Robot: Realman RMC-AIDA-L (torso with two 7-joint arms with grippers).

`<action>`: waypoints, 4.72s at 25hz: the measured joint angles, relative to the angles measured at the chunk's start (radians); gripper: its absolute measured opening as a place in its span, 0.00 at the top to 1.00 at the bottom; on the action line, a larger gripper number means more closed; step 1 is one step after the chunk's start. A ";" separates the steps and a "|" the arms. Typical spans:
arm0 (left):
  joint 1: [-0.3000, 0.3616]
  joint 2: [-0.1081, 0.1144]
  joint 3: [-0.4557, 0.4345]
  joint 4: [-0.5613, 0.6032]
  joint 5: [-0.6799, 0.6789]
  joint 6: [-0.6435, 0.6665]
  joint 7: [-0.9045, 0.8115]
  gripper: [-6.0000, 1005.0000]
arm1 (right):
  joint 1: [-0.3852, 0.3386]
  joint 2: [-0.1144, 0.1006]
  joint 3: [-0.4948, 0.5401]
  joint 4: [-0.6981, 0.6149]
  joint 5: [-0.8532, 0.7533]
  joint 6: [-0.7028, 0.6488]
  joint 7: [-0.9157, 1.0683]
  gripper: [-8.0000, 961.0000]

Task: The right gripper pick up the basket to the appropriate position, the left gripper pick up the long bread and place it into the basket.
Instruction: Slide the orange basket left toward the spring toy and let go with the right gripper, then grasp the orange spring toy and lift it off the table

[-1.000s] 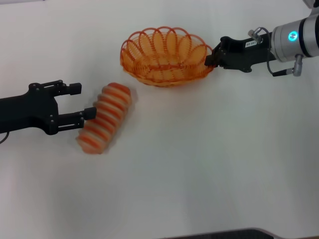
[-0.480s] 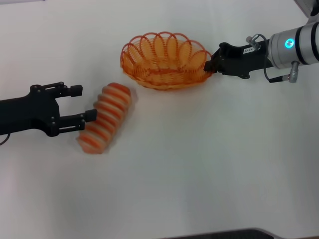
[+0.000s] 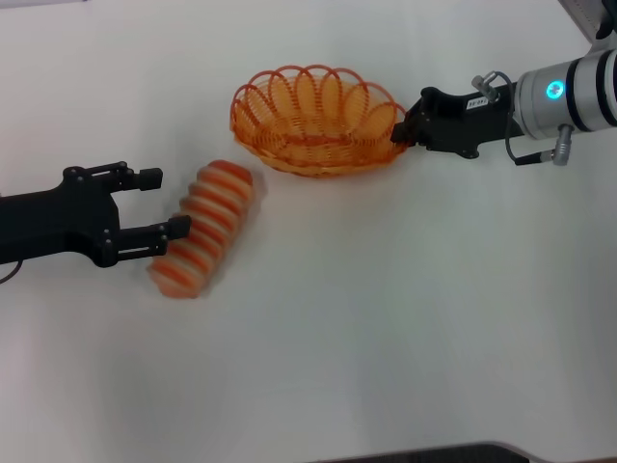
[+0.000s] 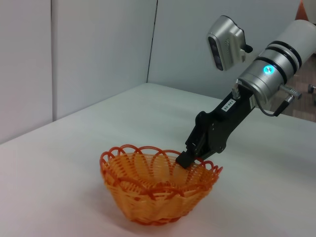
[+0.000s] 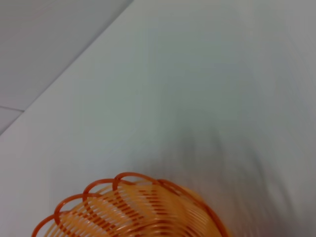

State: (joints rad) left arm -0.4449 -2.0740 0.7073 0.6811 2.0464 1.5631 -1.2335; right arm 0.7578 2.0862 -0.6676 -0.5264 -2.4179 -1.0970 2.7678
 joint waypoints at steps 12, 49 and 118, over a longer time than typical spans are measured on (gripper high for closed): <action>0.000 0.000 0.000 0.000 0.000 0.000 0.002 0.25 | -0.005 0.000 -0.004 0.000 0.015 0.002 0.002 0.90; 0.001 0.008 0.001 0.000 0.003 -0.002 0.005 0.25 | -0.050 -0.002 0.004 0.011 0.132 -0.023 -0.040 0.76; -0.033 0.023 -0.062 -0.039 0.020 -0.011 -0.615 0.24 | -0.474 -0.010 0.331 -0.032 0.657 -0.522 -1.635 0.13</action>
State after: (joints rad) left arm -0.4776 -2.0508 0.6450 0.6419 2.0665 1.5524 -1.8481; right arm 0.2838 2.0764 -0.3364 -0.5589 -1.7607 -1.6195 1.1323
